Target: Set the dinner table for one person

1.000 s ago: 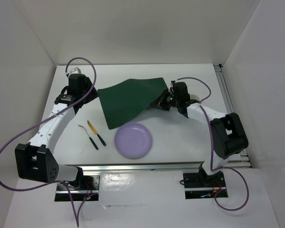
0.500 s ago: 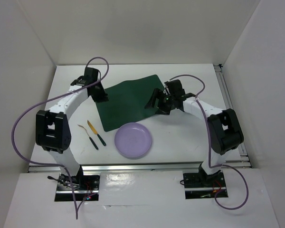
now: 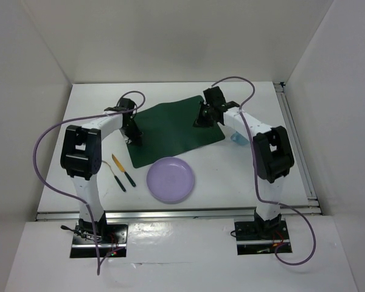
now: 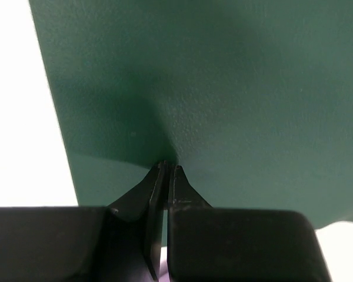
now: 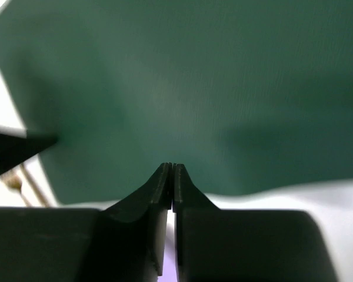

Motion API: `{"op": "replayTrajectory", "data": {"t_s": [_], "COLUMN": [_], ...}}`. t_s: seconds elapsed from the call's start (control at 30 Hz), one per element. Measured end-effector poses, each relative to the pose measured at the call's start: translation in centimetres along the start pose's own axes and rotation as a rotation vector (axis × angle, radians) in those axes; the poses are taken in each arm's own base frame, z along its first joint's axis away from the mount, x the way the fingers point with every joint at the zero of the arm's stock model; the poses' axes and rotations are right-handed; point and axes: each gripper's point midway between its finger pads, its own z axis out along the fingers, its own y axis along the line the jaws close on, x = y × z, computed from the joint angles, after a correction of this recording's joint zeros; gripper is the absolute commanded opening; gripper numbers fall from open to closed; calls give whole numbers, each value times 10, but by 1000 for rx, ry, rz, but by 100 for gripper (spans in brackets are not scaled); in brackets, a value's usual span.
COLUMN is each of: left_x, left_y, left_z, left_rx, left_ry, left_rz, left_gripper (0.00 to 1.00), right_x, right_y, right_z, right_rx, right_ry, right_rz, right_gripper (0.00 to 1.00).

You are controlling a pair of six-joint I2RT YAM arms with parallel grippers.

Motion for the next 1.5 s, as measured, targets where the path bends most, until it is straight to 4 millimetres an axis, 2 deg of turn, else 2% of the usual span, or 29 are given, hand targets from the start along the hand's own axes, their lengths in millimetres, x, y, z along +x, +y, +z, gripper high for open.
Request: {"op": "replayTrajectory", "data": {"t_s": [0.07, 0.13, 0.2, 0.3, 0.5, 0.7, 0.77, 0.97, 1.17, 1.5], "left_x": [-3, -5, -7, -15, -46, -84, -90, -88, -73, -62], "left_y": [-1, -1, -3, -11, -30, -53, -58, -57, -44, -31], "left_z": [0, 2, 3, 6, 17, 28, 30, 30, 25, 19], "left_rx": [-9, -22, -31, -42, -57, -45, -36, -28, -34, -58], "left_ry": [-9, -5, 6, 20, -10, -67, -79, -94, -94, -91], "left_rz": [-7, -19, -21, -20, 2, 45, 52, 73, 74, 71], "left_gripper": [0, 0, 0, 0, 0, 0, 0, 0, 0, 0], "right_x": [-14, -17, -13, 2, 3, 18, 22, 28, 26, 24], "right_y": [-5, -18, -35, -62, -72, -76, -76, -75, -76, -74], "right_z": [17, 38, 57, 73, 71, 61, 58, 55, 55, 57], "right_rx": [38, 86, 133, 201, 221, 210, 209, 226, 246, 258], "right_ry": [-22, -14, 11, 63, 44, 31, 30, 24, 28, 51], "right_rz": [3, 16, 41, 83, 143, 187, 199, 195, 181, 146], "right_gripper": [1, 0, 0, 0, 0, 0, 0, 0, 0, 0]}}
